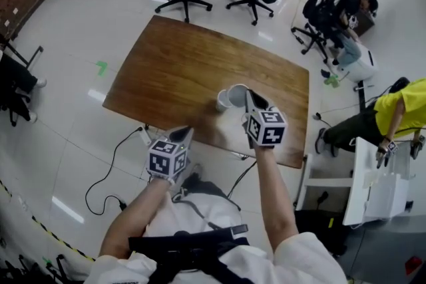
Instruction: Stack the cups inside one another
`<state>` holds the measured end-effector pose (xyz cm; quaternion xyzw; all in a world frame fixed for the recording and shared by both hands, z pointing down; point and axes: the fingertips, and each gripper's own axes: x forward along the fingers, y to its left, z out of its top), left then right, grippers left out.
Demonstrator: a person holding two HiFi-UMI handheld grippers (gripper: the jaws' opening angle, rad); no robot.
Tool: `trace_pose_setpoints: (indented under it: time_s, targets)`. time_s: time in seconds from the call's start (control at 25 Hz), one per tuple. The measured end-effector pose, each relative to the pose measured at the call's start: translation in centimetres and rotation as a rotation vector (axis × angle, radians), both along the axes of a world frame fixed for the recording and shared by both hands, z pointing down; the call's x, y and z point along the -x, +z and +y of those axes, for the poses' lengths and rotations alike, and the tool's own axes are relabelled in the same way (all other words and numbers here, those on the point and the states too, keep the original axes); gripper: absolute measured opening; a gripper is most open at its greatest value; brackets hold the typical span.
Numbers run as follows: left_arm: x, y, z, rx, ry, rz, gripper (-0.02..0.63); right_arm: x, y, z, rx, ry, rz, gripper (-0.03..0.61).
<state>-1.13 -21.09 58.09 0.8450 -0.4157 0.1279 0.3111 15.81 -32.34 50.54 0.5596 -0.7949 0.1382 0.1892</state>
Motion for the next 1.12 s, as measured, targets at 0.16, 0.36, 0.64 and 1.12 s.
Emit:
trace_pose_setpoints:
  time_s: [0.16,0.36,0.64,1.12]
  targets:
    - [-0.4,-0.2,-0.5,-0.002,-0.007,-0.004,-0.005,-0.4,0.3,-1.3,0.025,-0.005,-0.024,0.017]
    - [-0.4,-0.2,-1.0,-0.002,-0.025,-0.010,-0.005,-0.9,1.8,-2.5,0.086,-0.003,-0.086,0.017]
    - [0.1,0.2,-1.9,0.010,-0.052,-0.012,-0.005,-0.9,4.8,-4.2,0.171,-0.011,-0.102,0.017]
    - [0.9,0.9,-2.1,0.029,-0.098,-0.015,-0.005,0.0,10.2,-4.3,0.297,-0.054,-0.089,0.018]
